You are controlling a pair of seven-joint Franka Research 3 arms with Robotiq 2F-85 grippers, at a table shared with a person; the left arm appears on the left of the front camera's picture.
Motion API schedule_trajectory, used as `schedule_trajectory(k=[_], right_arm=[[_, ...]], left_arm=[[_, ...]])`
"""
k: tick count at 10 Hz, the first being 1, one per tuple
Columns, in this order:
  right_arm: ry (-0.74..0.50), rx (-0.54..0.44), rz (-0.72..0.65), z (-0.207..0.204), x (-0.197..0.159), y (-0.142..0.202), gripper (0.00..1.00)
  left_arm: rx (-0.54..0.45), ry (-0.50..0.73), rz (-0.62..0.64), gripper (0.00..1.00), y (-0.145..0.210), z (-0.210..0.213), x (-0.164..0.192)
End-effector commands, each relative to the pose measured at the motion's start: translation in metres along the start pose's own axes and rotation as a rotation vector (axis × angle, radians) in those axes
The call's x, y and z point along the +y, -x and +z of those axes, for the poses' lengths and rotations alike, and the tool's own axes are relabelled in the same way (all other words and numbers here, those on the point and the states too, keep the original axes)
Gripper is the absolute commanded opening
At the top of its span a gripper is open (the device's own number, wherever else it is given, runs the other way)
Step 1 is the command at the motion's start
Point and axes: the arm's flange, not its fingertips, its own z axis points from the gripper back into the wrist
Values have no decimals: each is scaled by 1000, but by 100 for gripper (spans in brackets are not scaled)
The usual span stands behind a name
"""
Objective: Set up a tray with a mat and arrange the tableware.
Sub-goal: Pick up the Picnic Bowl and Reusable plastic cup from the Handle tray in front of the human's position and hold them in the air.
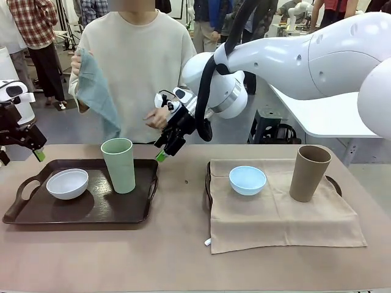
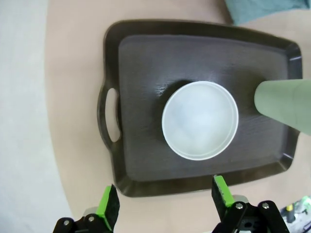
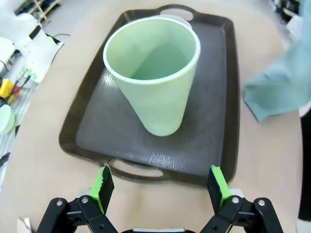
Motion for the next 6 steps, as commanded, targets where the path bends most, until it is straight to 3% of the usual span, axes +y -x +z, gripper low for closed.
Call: schedule_trajectory(k=[1, 6], right_arm=[[4, -54, 78, -21, -11, 3, 100], [8, -72, 53, -58, -10, -4, 100]], left_arm=[[-9, 38, 29, 100, -16, -11, -2], [14, 37, 17, 100, -34, -40, -12]])
